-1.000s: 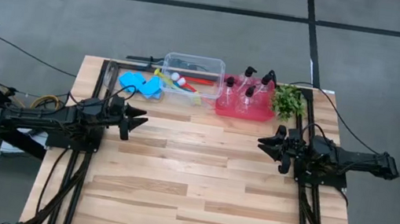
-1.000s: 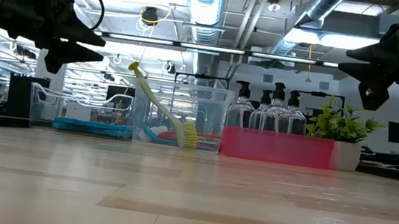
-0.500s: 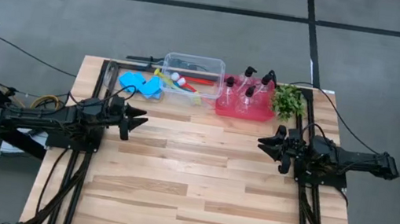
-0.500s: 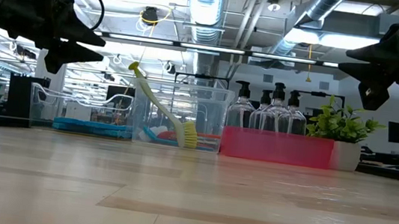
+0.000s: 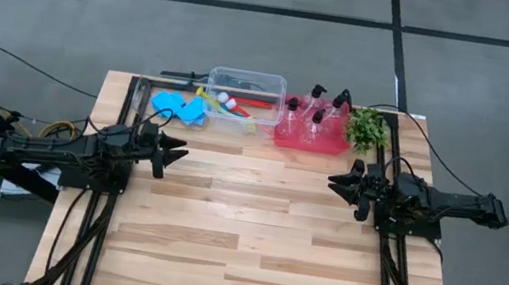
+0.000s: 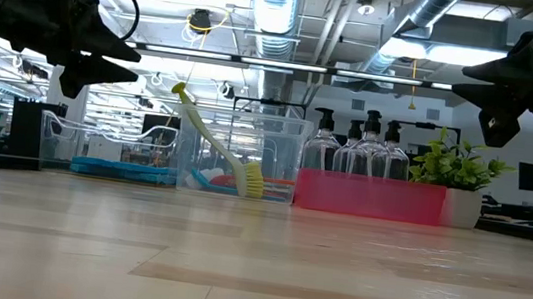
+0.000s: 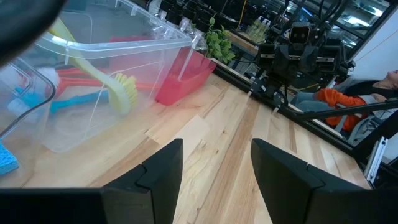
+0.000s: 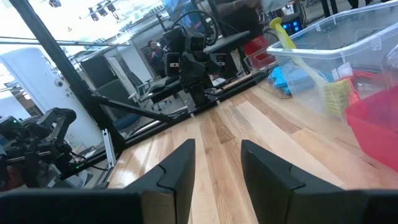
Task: Pick & Place Kitchen Sink Supplies
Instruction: Return to Home Position
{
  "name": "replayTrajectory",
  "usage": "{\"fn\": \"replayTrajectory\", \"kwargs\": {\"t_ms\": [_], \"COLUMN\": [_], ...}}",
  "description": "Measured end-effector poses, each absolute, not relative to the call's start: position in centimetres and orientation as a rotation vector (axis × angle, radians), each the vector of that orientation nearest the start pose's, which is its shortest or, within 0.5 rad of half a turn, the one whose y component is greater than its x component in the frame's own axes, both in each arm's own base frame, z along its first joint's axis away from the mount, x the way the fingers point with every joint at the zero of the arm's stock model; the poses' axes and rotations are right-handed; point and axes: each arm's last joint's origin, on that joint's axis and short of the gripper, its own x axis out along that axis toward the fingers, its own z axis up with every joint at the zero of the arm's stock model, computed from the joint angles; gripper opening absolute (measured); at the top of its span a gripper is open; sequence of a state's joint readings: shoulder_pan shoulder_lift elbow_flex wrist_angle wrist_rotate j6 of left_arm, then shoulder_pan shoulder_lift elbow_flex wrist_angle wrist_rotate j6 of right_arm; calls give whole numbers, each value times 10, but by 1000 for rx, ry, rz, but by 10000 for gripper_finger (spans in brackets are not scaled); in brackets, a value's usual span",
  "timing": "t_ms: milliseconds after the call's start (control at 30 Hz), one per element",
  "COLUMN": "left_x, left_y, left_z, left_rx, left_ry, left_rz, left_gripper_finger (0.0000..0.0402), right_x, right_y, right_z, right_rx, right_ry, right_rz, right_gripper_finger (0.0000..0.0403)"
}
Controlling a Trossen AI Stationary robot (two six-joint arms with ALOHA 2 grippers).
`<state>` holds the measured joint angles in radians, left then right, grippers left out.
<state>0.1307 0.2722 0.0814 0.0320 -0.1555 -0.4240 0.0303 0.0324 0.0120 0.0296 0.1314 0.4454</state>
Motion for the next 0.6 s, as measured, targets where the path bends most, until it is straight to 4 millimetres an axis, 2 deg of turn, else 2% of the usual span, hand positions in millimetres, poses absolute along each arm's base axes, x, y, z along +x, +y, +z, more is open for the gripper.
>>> {"fn": "replayTrajectory", "kwargs": {"t_ms": [600], "left_x": [111], "left_y": [19], "left_z": [173], "left_rx": [-419], "left_ry": [83], "left_rz": [312], "left_gripper_finger": [191], "right_x": [99], "right_y": [-1], "right_z": [168], "right_rx": [446], "right_ry": [-32], "right_rz": [-97], "right_gripper_finger": [123]}}
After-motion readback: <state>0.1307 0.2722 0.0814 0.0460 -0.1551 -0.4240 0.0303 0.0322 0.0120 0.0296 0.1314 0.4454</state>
